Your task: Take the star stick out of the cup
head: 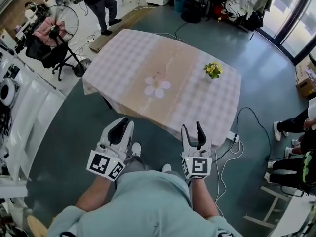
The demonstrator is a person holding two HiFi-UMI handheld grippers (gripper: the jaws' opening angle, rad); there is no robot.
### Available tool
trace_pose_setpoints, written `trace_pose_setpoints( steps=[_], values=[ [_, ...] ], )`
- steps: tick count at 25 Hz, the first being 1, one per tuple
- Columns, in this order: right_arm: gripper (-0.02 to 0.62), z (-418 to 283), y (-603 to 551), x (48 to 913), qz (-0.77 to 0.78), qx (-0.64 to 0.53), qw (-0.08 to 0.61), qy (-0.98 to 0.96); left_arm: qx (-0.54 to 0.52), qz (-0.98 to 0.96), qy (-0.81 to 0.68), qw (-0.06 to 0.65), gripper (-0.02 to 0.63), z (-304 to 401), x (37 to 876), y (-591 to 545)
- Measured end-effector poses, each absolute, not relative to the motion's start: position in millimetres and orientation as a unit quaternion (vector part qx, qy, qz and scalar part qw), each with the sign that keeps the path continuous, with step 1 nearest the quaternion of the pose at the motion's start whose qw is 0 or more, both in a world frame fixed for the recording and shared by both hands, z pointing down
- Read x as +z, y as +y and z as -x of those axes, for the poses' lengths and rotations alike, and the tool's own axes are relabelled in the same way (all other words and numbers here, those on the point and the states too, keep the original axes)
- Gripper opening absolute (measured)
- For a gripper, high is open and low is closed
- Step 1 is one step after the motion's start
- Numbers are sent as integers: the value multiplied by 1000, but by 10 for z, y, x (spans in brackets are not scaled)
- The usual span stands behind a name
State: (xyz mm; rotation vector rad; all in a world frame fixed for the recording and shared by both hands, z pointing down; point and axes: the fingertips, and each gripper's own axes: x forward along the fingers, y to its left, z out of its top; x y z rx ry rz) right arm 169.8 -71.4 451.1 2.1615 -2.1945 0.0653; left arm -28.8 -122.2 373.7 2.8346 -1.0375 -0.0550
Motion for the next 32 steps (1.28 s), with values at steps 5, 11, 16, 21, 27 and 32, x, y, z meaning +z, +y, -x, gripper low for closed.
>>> trace_pose_setpoints(
  steps=[5, 11, 16, 21, 27, 32],
  values=[
    [190, -1521, -1066, 4655, -717, 36, 40, -695, -21, -943, -324, 69, 49, 422, 3745, -1690],
    [190, -1391, -1495, 4765, -730, 54, 47, -679, -19, -951, -302, 60, 51, 560, 3799, -2153],
    [189, -1300, -1803, 4719, -746, 43, 62, -661, -20, -957, -282, 65, 51, 700, 3853, -2538],
    [187, -1152, -1993, 4799, -759, 42, 86, -644, -16, -964, -258, 61, 51, 862, 3879, -2818],
    [186, -971, -2199, 4858, -774, 41, 101, -624, -20, -968, -240, 68, 51, 1112, 3931, -3128],
    [184, -920, -2363, 4900, -772, 36, 102, -626, -21, -969, -232, 81, 51, 1122, 4009, -3271]
  ],
)
